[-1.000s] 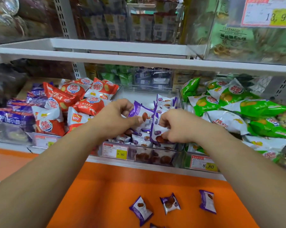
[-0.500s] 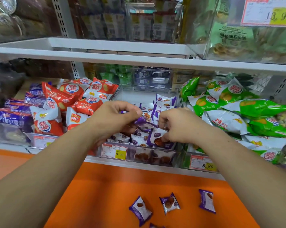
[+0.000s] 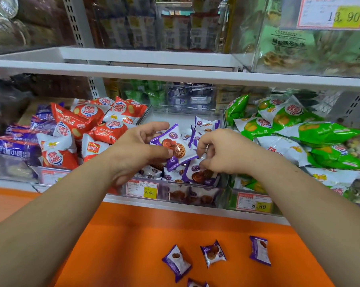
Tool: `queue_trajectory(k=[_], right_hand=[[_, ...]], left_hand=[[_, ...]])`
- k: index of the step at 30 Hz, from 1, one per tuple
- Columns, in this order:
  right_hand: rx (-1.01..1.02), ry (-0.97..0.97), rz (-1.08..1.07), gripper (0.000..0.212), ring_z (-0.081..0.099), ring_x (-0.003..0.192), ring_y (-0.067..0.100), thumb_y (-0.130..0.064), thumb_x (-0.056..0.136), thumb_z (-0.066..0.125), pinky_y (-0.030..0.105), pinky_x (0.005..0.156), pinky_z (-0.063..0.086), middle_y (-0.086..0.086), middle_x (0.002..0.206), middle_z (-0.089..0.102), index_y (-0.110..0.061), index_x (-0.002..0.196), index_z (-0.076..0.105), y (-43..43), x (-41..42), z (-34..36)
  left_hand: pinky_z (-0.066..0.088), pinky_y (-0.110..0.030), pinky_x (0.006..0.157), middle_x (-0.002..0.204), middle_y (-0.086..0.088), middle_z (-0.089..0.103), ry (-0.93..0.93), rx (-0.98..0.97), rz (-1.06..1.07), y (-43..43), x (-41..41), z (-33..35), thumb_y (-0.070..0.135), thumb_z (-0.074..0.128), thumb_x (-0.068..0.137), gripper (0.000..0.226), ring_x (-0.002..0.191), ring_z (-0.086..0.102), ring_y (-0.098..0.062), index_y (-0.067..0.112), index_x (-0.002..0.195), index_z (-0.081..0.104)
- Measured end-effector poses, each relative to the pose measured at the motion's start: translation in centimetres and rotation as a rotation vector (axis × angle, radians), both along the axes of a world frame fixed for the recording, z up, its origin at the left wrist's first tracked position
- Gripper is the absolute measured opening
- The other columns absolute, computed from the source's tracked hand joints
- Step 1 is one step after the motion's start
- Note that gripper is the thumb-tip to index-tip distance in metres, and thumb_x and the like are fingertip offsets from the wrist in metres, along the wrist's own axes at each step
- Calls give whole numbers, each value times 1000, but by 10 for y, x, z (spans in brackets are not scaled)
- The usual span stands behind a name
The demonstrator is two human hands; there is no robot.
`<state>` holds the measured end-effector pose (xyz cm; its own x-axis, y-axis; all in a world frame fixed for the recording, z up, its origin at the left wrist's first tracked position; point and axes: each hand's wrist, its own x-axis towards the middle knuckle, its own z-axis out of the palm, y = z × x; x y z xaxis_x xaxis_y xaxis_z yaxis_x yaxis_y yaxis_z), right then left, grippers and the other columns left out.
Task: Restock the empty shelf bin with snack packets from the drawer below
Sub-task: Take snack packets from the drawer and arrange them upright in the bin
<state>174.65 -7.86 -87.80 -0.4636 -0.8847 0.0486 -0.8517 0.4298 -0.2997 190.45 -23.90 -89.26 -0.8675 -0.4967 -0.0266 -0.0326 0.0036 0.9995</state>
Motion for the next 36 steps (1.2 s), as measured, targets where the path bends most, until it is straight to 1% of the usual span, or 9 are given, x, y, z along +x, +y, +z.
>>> queue_trajectory(k=[4, 8, 14, 18, 22, 25, 29, 33, 36], right_hand=[[-100, -302, 30, 37, 74, 81, 29, -1, 82, 71, 41, 76, 60, 9, 83, 78, -24, 111, 67, 7, -2, 11], [-214, -413, 38, 38, 72, 77, 15, 8, 84, 62, 43, 70, 58, 5, 87, 77, -24, 103, 67, 15, -7, 18], [-343, -719, 56, 26, 72, 88, 31, -7, 82, 83, 49, 86, 57, 23, 96, 76, -9, 104, 71, 25, -5, 17], [-386, -637, 22, 29, 74, 79, 22, -7, 80, 85, 47, 87, 62, 14, 86, 78, -9, 105, 70, 25, -9, 14], [-122, -213, 117, 16, 59, 63, 5, -21, 85, 80, 29, 70, 55, -8, 74, 66, -24, 100, 74, 20, -3, 13], [47, -17, 127, 26, 59, 76, 8, -29, 86, 78, 22, 70, 48, -13, 82, 61, -24, 111, 73, 12, 7, 6], [87, 71, 97, 25, 64, 98, 16, -33, 83, 82, 34, 88, 55, -4, 100, 70, -23, 103, 71, 7, 6, 1], [9, -6, 63, 19, 66, 85, 12, -29, 82, 84, 27, 74, 54, -7, 89, 70, -25, 81, 66, 10, 6, 0], [-42, 20, 41, 19, 63, 76, 8, -26, 82, 83, 26, 67, 50, -8, 78, 67, -17, 77, 67, 12, 6, 1]], left_hand=[[63, -41, 79, 104, -19, 76, 6, 5, 8, 2, -3, -3, -21, 74, 74, 59, 95, 73, -37, 5, 124, 58], [63, -40, 74, 102, -27, 74, 67, -51, -8, 7, -11, 3, -22, 73, 74, 48, 87, 74, -33, 1, 113, 59], [61, -29, 71, 103, -18, 75, 89, -82, -60, 19, -24, 1, -18, 73, 77, 47, 81, 70, -25, 4, 118, 64], [59, -25, 70, 101, -19, 75, -15, -189, -138, 21, -23, -2, -16, 74, 78, 41, 82, 69, -23, 3, 113, 66], [57, -37, 78, 108, -14, 74, -161, -408, -123, 13, -17, -15, -15, 64, 83, 37, 93, 72, -37, 13, 107, 71], [60, -44, 82, 106, -4, 71, -231, -543, -88, 11, -12, -23, -5, 68, 86, 32, 86, 71, -31, 21, 106, 70], [62, -46, 80, 105, 1, 70, -241, -608, -101, 14, -10, -25, 1, 70, 87, 31, 89, 70, -31, 25, 107, 70], [58, -29, 69, 106, 0, 71, -222, -640, -97, 16, -12, -25, 0, 69, 88, 31, 82, 69, -27, 26, 105, 70], [61, -40, 76, 102, -1, 72, -199, -612, -124, 16, -12, -27, 4, 72, 86, 27, 82, 68, -34, 28, 98, 73]])
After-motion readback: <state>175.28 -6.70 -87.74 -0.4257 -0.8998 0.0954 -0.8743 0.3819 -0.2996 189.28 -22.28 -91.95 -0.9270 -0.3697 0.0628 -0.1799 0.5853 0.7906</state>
